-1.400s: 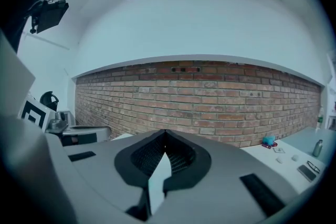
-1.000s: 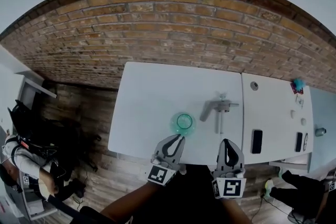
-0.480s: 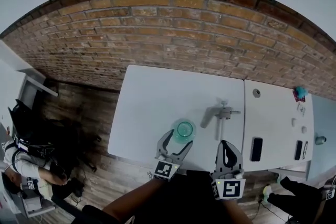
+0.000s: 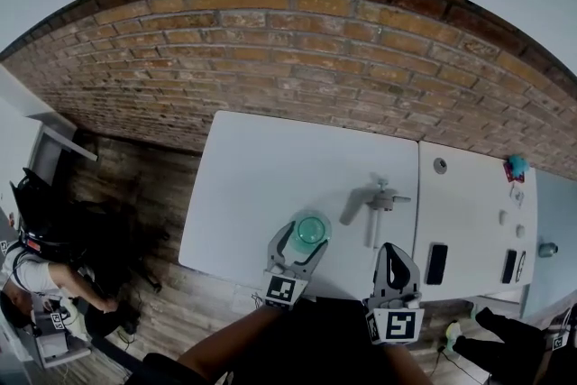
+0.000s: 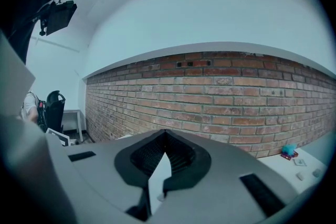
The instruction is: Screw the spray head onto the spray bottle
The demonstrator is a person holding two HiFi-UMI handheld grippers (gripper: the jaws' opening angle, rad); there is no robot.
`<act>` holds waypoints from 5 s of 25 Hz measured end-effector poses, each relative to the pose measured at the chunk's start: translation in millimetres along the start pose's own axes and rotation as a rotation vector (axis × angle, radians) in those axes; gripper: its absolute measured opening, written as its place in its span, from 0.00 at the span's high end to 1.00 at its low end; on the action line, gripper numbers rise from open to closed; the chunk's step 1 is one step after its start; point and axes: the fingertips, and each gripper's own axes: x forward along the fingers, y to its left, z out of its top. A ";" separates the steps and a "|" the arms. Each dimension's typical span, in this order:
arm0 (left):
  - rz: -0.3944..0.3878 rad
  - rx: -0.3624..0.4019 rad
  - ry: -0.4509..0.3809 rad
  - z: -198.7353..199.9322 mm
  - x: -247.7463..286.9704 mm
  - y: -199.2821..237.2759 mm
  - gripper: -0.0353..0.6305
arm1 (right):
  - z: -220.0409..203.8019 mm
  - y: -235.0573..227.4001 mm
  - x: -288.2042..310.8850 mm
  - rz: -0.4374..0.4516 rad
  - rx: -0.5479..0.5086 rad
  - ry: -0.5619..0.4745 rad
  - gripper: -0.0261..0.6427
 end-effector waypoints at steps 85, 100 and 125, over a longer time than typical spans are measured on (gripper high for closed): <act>0.200 0.002 0.046 2.1 65.4 20.5 0.46 | -228.2 -124.4 190.8 -0.001 0.286 0.669 0.85; 0.199 -0.008 0.056 1.4 65.0 19.9 0.46 | -272.8 -134.9 205.3 -0.067 0.370 0.836 0.81; 0.204 0.001 0.052 1.6 67.2 23.8 0.46 | -307.0 -143.3 205.3 -0.087 0.470 1.116 0.73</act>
